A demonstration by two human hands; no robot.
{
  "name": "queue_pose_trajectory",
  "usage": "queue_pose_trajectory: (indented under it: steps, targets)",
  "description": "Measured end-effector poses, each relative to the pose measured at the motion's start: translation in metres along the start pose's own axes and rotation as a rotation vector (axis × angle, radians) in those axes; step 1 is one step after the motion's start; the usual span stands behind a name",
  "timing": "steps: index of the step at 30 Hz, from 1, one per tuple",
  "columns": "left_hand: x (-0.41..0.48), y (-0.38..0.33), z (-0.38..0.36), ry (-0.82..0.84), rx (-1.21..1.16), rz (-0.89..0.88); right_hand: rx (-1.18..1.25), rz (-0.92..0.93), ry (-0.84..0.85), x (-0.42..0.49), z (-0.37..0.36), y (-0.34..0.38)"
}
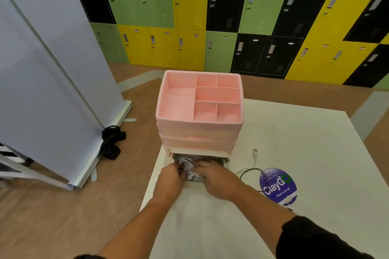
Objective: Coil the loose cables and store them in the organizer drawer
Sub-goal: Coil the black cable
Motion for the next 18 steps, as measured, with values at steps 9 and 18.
queue_pose_trajectory:
  steps: [9, 18]
  targets:
    - [-0.052, -0.083, -0.016, 0.115, 0.013, -0.486, 0.126, -0.241, -0.174, -0.080, 0.052, -0.065]
    - [-0.098, -0.150, -0.109, 0.379, 0.114, -0.647, -0.034, -0.558, 0.126, -0.180, 0.009, -0.134]
Point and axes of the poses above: each hand's wrist, its own x-axis towards the middle knuckle, its own z-axis out of the back of the hand, y = z × x, the point moved 7 cm from there along x, towards the middle knuckle, and after that the axes turned 8 degrees about -y, right-handed, at the moved point
